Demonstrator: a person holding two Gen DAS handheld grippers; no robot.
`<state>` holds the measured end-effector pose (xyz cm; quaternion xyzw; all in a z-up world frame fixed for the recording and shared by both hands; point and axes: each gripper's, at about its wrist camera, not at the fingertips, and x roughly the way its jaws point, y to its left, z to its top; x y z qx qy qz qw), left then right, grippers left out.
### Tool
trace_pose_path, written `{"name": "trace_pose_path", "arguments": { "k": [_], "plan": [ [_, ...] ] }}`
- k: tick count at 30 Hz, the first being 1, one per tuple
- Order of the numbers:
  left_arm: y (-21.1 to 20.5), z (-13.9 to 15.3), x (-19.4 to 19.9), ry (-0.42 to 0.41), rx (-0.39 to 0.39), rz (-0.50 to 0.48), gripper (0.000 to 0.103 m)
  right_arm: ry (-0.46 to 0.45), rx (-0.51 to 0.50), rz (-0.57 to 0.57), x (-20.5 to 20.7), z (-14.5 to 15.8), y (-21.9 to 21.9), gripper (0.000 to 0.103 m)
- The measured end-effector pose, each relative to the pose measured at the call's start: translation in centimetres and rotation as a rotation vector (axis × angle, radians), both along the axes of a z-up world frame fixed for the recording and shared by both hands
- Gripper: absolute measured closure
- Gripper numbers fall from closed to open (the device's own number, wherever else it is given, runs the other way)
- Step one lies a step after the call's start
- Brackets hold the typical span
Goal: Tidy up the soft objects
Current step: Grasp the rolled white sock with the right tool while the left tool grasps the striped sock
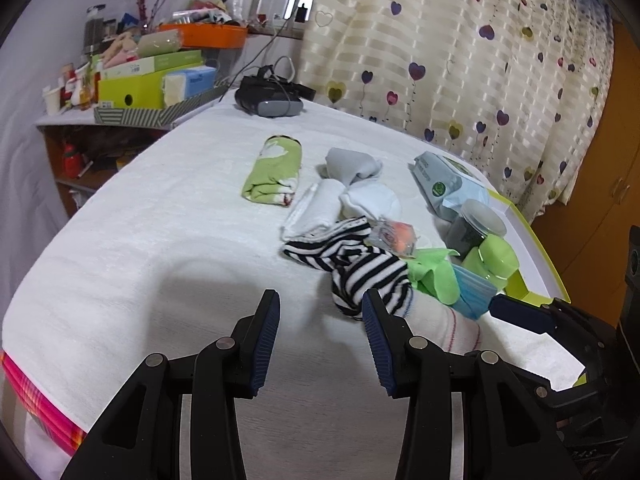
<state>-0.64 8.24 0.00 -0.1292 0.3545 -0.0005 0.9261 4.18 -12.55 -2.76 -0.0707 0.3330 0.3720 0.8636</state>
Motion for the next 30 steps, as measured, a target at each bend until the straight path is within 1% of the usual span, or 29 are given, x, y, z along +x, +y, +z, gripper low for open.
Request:
{"name": "trace_pose_path", "arguments": {
  "k": [4,6,9,11,14,15,16,18,22,23,25,30],
  "plan": [
    [0.9,-0.2,0.2,0.0,-0.008,0.008,0.061,0.008,-0.015,0.033,0.7,-0.3,1.2,0.033],
    [1.3,-0.3,0.3,-0.004,-0.01,0.01,0.061,0.013,-0.027,0.049,0.9,-0.6,1.7,0.036],
    [1.5,-0.4,0.5,-0.004,-0.012,0.001,0.061,0.023,-0.061,0.054,1.6,-1.3,2.4,0.038],
    [1.4,-0.5,0.7,-0.003,-0.013,-0.004,0.061,0.013,-0.097,0.047,2.1,-1.7,2.7,0.038],
    [1.4,-0.9,1.2,0.01,-0.026,-0.021,0.061,0.016,-0.136,0.039,2.5,-2.2,2.9,0.044],
    [1.3,-1.0,1.3,0.012,-0.027,-0.025,0.061,0.01,-0.153,0.034,2.5,-2.5,2.8,0.048],
    [1.3,-1.1,1.4,0.014,-0.028,-0.028,0.061,0.005,-0.158,0.028,2.5,-2.5,2.8,0.051],
    [1.2,-1.2,1.6,0.015,-0.034,-0.035,0.061,0.015,-0.136,0.027,2.5,-2.5,2.2,0.054],
    [0.6,-1.1,2.2,0.005,-0.057,-0.069,0.06,0.016,-0.107,0.012,2.1,-1.9,1.1,0.055],
    [0.3,-1.1,2.4,0.004,-0.062,-0.08,0.059,0.012,-0.098,0.008,2.0,-1.7,0.7,0.055],
    [-0.3,-1.3,2.7,0.001,-0.07,-0.11,0.05,0.005,-0.075,-0.001,1.6,-1.2,-0.1,0.055],
    [-1.8,-2.3,4.2,0.031,-0.07,-0.149,0.05,-0.002,-0.05,-0.032,1.5,-0.5,-1.3,0.055]
  ]
}}
